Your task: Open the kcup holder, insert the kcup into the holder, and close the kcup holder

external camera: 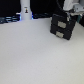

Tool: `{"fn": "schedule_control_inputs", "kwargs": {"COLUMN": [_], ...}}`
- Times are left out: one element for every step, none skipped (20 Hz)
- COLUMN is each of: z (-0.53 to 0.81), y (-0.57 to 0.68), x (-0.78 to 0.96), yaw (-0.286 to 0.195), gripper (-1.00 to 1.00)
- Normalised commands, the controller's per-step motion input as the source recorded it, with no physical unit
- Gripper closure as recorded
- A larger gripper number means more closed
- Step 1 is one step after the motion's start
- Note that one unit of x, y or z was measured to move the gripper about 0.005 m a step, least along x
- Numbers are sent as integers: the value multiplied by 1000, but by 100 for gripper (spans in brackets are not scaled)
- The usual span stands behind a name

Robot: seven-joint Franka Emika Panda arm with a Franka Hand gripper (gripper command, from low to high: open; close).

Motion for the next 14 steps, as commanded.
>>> {"fn": "schedule_control_inputs", "kwargs": {"z": [-4,-3,-2,-3,-2,-3,-2,-12,-60,-3,-4,-2,-4,-4], "y": [-10,-9,-9,-10,-9,-10,-10,-2,-153,-9,-10,-9,-9,-8], "x": [3,2,3,5,4,5,4,-18,-34,4,4,4,4,5], "yaw": [3,3,3,3,2,3,3,13,-11,3,3,3,3,3], "gripper": [-100,-100,-100,-100,-100,-100,-100,-100,-100,-100,-100,-100,-100,-100]}}
